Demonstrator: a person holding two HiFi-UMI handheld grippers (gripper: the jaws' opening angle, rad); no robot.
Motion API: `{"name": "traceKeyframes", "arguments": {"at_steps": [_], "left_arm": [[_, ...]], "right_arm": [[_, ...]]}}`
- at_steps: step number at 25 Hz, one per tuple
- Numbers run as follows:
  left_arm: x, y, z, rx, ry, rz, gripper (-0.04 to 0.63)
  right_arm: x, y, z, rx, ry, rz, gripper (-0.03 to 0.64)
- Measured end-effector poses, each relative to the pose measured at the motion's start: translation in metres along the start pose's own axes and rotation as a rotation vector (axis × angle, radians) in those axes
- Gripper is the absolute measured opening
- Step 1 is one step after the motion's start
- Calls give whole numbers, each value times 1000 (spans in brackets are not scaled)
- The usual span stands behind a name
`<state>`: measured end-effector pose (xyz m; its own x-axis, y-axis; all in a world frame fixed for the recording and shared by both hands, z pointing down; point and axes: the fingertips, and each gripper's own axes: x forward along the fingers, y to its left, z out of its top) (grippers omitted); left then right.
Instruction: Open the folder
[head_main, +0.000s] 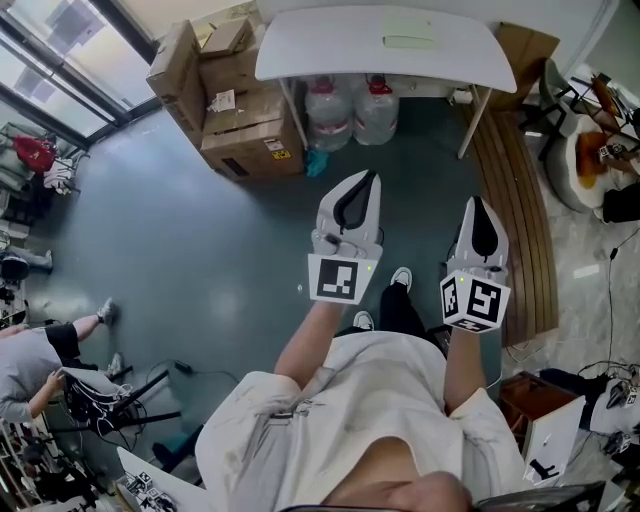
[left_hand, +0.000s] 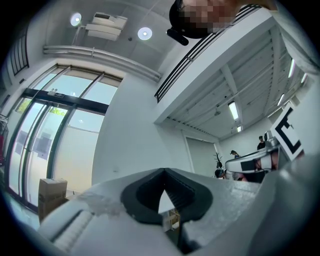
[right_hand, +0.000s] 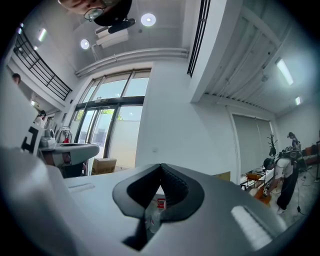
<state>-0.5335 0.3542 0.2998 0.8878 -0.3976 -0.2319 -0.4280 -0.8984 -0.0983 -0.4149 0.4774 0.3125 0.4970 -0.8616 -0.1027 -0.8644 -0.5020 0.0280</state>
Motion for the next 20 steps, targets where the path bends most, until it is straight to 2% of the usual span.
{"name": "traceKeyframes", "arguments": {"at_steps": [20], "left_arm": [[159,3,-30,20,0,30,2]], "right_arm": [[140,-95,-22,61,-5,18,2]]}}
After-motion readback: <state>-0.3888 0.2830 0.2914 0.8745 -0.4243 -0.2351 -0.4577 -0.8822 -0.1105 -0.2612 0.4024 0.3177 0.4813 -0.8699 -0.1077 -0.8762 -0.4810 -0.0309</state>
